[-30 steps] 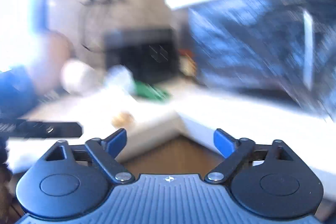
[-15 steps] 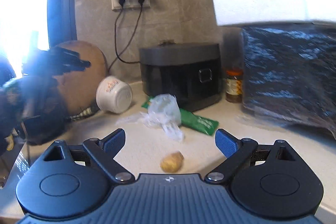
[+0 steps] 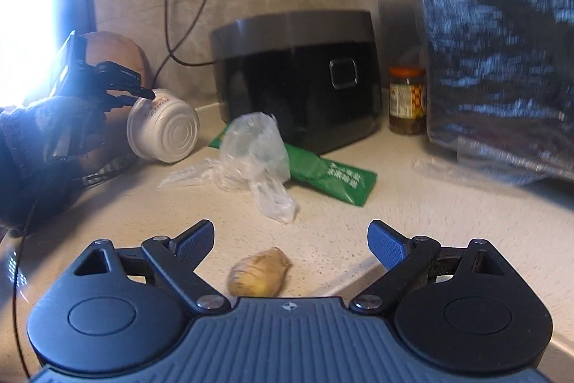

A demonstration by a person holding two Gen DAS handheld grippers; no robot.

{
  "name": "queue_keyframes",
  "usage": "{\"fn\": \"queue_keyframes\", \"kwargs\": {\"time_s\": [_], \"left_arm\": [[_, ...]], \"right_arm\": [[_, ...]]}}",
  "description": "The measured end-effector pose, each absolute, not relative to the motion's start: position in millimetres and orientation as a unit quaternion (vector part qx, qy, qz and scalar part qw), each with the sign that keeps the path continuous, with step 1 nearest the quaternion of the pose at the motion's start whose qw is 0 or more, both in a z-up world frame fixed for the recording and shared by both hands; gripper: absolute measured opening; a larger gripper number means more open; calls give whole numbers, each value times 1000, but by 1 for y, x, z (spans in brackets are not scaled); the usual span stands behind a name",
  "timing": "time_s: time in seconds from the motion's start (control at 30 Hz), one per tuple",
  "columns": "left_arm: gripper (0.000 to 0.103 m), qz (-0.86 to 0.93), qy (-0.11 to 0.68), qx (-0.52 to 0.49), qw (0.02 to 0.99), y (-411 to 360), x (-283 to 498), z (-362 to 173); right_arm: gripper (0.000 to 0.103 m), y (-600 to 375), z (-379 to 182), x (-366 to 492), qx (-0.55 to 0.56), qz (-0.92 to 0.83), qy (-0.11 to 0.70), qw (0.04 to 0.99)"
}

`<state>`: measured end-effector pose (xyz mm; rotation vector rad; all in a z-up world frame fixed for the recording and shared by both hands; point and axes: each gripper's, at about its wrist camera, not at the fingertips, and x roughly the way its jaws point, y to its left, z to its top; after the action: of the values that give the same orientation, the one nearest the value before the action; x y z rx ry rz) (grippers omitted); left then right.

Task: Collect trash
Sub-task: 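Raise both tools from the bin back over the counter toward the ginger, then close the right tool on the ginger root while the left tool grasps the white bowl rim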

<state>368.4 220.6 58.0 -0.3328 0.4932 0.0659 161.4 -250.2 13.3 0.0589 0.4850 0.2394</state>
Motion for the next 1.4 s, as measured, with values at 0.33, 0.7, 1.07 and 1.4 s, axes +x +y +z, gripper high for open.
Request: {"fn": "queue_keyframes", "kwargs": {"time_s": [0.33, 0.7, 1.07, 1.4], "left_arm": [[15, -95, 343, -109, 928, 148, 354, 33], [13, -101, 300, -77, 945, 131, 252, 77], [17, -83, 337, -200, 916, 135, 97, 38], [17, -15, 267, -246, 932, 200, 14, 50]], "right_arm": [[93, -260, 3, 156, 55, 120, 255, 958], [93, -261, 22, 111, 58, 124, 246, 960], [93, -92, 64, 242, -64, 182, 253, 948], [37, 35, 15, 378, -180, 62, 281, 941]]}}
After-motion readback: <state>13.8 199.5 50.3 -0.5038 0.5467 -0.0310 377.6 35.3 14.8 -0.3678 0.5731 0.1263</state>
